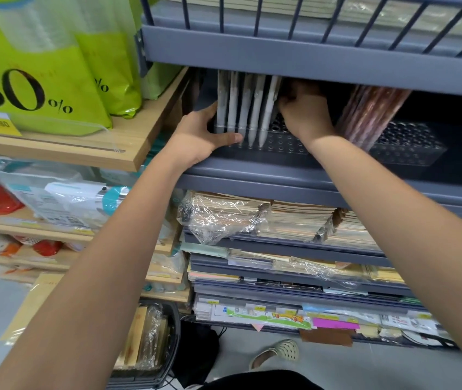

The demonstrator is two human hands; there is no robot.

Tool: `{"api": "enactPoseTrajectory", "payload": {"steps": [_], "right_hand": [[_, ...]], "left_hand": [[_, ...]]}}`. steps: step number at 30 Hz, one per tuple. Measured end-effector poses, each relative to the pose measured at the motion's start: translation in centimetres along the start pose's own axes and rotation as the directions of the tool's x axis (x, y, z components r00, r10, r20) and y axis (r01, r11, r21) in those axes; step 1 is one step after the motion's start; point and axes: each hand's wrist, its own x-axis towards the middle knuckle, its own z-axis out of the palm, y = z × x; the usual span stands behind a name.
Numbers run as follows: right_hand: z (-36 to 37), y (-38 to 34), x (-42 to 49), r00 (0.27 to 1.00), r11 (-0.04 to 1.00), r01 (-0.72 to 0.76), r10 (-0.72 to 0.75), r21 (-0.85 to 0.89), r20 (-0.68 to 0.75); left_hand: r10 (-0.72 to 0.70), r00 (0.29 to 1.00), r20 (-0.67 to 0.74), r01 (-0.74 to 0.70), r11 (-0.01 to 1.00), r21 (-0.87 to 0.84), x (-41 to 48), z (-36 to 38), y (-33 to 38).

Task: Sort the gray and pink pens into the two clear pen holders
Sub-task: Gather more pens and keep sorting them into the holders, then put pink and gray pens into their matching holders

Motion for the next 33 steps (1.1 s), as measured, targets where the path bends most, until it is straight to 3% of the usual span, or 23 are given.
{"api": "enactPoseTrajectory", "payload": {"steps": [10,14,19,23,26,29,31,33], "right_hand": [[-0.4,-0.2,-0.3,1.0,0.999,0.026,-0.026,-0.02,0.003],[-1.3,-0.1,-1.0,0.999,1.0,-0.007,0.007,0.013,-0.041],[-3.3,0.4,-4.6,0.993,0.944,-0.069,0.095,0.322,-0.065],[-6.2,1.7,-11.8,0.993,0.877,-0.027,0.077,0.479,-0.085],[-6.9,4.3,-17.9,0.984,0.823,-0.151,0.176,0.548,0.006],[-4.6,10.1,-24.1,0.894,0.775,-0.447,0.412,0.447,0.179],[-2.3,15.0,-29.1,0.738,0.656,-0.675,0.608,0.337,0.295],[-0.1,19.7,-34.9,0.552,0.509,-0.833,0.74,0.218,0.384]], "left_hand": [[-0.01,1.0,-0.007,0.01,1.0,-0.018,-0.2,-0.2,0.4],[-0.044,0.996,0.076,0.054,0.99,-0.134,-0.4,-0.5,0.5],[-0.163,0.977,-0.138,0.093,0.907,-0.41,-4.1,-1.1,2.1],[-0.047,0.965,-0.258,-0.112,0.815,-0.569,-10.8,-1.4,2.7],[-0.01,0.971,-0.237,-0.154,0.736,-0.66,-17.0,-0.5,0.6],[-0.183,0.979,-0.089,0.084,0.763,-0.641,-22.5,2.7,-4.4],[-0.393,0.919,0.025,0.329,0.734,-0.594,-26.1,6.0,-8.5],[-0.586,0.793,0.17,0.579,0.635,-0.511,-29.8,9.6,-12.4]]}}
